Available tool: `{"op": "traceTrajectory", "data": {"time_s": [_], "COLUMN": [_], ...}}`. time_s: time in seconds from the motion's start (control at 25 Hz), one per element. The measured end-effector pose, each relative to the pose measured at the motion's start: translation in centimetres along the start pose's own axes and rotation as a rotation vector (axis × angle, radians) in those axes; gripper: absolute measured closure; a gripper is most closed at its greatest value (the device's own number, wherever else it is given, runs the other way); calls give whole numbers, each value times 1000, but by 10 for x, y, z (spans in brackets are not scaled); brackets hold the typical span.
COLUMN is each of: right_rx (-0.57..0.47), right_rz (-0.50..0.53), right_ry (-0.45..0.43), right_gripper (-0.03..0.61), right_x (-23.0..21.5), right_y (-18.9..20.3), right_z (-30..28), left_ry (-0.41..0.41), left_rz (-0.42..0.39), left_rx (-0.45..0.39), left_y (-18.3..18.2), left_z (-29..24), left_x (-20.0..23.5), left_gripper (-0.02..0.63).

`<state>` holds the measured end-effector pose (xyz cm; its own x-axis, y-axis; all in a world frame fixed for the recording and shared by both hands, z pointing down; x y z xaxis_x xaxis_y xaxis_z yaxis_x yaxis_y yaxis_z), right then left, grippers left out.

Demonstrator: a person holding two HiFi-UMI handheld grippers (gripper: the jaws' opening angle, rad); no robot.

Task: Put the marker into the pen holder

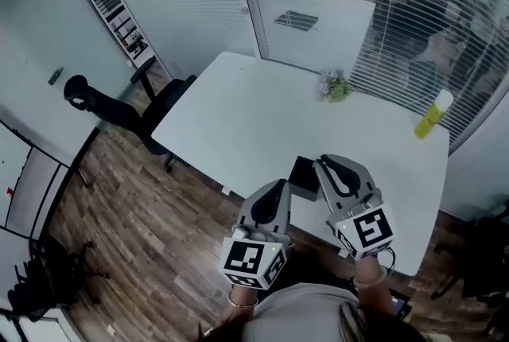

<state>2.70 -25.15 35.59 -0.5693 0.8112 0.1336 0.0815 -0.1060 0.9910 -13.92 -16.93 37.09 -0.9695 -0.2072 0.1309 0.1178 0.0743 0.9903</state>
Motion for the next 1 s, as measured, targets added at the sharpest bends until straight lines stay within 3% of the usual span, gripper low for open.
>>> {"op": "traceTrajectory", "data": {"time_s": [0.44, 1.0], "right_rx": [97, 266], "right_rz": [-31, -31], "right_ry": [57, 35], "right_gripper": [518, 518], "right_x": [-1, 3], "right_y": [21, 48], "right_z": [-33, -72], "left_ry": [78, 145], "left_rz": [-4, 22], "left_rx": [-2, -17], "left_y": [-10, -14], "left_z": [-23, -43], "left_x": [34, 63], "left_gripper": [595, 595]}}
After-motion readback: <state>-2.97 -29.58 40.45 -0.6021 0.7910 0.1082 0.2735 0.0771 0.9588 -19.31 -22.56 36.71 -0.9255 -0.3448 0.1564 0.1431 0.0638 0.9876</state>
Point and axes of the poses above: the fingertips, and each gripper's own axes: z backward along the fingers, x to its left, y out of its underside, the point moved 10 cm from there along z, backward along the fingers, and after that the axes turned 4 degrees about -y, right-handed, at the moved point
